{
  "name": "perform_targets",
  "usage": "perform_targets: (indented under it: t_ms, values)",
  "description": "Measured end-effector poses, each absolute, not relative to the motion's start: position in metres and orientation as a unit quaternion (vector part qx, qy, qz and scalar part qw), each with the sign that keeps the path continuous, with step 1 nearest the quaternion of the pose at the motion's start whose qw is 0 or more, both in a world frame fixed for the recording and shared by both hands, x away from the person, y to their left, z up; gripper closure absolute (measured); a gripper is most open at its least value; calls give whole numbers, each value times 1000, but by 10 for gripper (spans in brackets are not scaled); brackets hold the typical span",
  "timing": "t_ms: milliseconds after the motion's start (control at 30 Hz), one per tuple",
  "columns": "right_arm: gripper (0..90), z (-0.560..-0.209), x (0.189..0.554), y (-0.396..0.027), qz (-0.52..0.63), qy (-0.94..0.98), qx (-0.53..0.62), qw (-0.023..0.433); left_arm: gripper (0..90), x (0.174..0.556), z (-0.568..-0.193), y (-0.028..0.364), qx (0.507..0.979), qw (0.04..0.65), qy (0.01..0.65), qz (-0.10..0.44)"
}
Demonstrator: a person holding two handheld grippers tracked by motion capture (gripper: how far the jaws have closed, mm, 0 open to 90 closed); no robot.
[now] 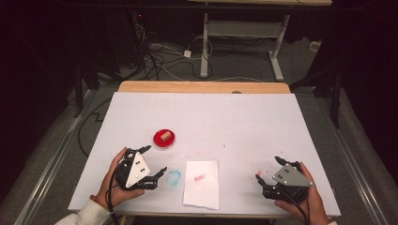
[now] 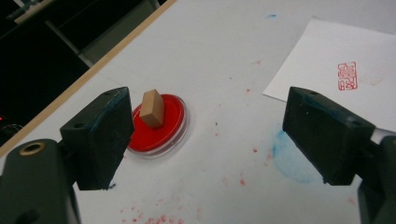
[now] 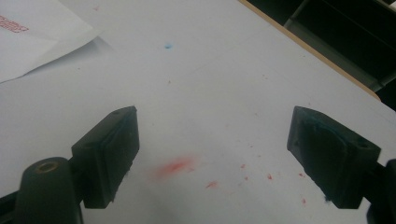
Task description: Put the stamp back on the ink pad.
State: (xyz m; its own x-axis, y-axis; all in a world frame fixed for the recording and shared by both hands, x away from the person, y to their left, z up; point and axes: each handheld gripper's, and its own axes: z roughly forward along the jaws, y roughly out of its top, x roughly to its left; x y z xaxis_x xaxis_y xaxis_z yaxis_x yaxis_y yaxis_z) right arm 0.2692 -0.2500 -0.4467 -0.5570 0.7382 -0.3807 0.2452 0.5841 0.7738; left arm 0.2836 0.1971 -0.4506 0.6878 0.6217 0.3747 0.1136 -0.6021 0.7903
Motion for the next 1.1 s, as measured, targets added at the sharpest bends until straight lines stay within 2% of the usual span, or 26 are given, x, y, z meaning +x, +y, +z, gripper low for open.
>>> perform_targets:
  t_ms: [767, 1100]
  values:
    - [174, -451, 273, -251, 336, 816, 309, 355, 162, 283, -486, 239, 851, 349, 264, 290]
    - [174, -451, 272, -252, 335, 816, 307, 357, 161, 279, -492, 234, 863, 334, 254, 281]
